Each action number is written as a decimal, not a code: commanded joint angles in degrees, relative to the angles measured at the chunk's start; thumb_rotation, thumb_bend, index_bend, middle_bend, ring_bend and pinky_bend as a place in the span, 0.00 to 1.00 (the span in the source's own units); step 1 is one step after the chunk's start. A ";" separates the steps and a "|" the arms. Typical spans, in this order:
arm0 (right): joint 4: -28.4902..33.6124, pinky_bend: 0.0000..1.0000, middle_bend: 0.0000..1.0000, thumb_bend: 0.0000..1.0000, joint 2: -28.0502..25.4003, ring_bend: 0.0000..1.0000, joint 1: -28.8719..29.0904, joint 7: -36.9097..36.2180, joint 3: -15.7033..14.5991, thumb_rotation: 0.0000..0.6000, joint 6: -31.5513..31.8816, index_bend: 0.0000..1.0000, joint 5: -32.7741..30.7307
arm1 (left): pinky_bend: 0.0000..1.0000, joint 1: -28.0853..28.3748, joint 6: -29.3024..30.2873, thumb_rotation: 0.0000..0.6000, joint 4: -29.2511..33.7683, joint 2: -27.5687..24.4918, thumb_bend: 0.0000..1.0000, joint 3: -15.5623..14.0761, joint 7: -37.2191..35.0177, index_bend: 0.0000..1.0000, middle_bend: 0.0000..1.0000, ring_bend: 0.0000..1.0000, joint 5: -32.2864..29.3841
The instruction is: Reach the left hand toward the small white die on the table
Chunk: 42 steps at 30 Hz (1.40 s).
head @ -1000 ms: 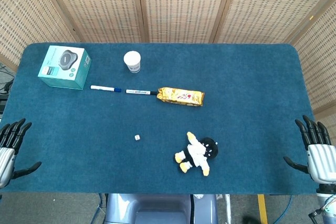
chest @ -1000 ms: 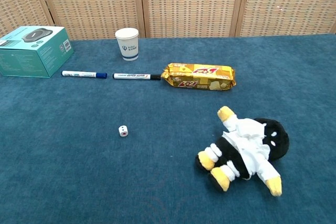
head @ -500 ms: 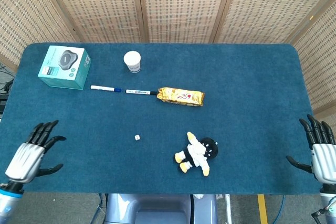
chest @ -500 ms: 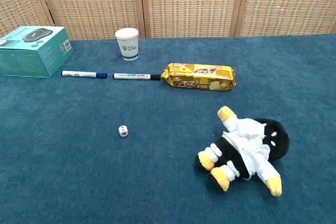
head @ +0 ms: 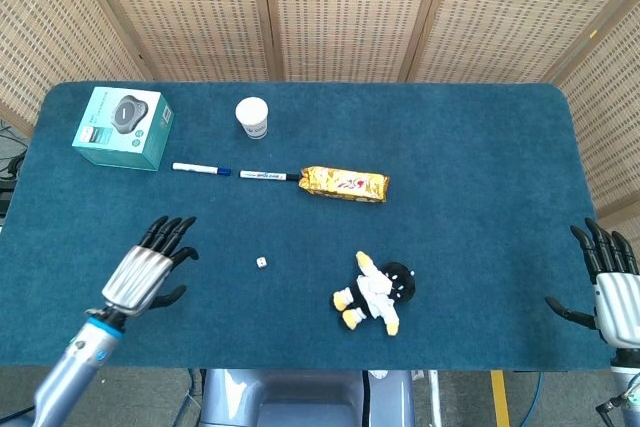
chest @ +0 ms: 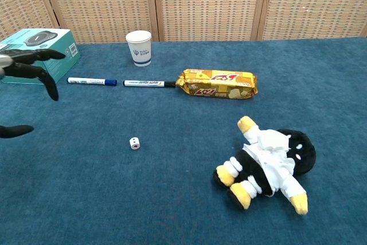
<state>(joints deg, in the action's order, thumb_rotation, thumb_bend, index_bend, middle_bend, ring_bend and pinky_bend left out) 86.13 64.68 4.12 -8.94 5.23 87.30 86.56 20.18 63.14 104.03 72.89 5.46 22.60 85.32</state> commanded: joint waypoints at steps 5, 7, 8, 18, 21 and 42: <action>-0.14 0.00 0.00 0.13 0.03 0.00 0.27 -0.09 0.11 1.00 -0.66 0.00 -0.42 | 0.00 6.32 -6.03 1.00 -5.50 10.02 0.30 3.61 7.24 0.41 0.00 0.00 -9.38; -0.15 0.00 0.00 0.13 0.04 0.00 0.29 -0.19 0.11 1.00 -0.72 0.00 -0.45 | 0.00 8.07 -7.25 1.00 -8.37 12.90 0.30 4.01 8.22 0.42 0.00 0.00 -10.48; -0.17 0.00 0.00 0.13 0.03 0.00 0.30 -0.22 0.11 1.00 -0.76 0.00 -0.48 | 0.00 8.72 -7.67 1.00 -9.54 13.97 0.30 4.07 8.36 0.42 0.00 0.00 -10.60; -0.68 0.00 0.00 0.13 -0.08 0.00 0.52 -1.21 0.45 1.00 -1.58 0.00 -1.43 | 0.00 13.10 -9.71 1.00 -18.66 22.07 0.30 4.42 9.88 0.43 0.00 0.00 -12.77; -0.83 0.00 0.00 0.13 -0.09 0.00 0.59 -1.49 0.51 1.00 -1.77 0.00 -1.55 | 0.00 14.05 -9.72 1.00 -20.67 23.93 0.30 4.53 10.69 0.43 0.00 0.00 -13.67; -1.29 0.00 0.00 0.13 -0.04 0.00 0.75 -2.05 0.62 1.00 -2.25 0.00 -1.95 | 0.00 17.47 -10.05 1.00 -26.64 28.81 0.31 4.03 11.91 0.45 0.00 0.00 -17.12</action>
<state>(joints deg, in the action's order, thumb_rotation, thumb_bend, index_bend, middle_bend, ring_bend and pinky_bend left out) 84.85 64.64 4.86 -10.97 5.84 85.06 84.63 37.56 53.09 77.48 101.60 9.54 34.46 68.26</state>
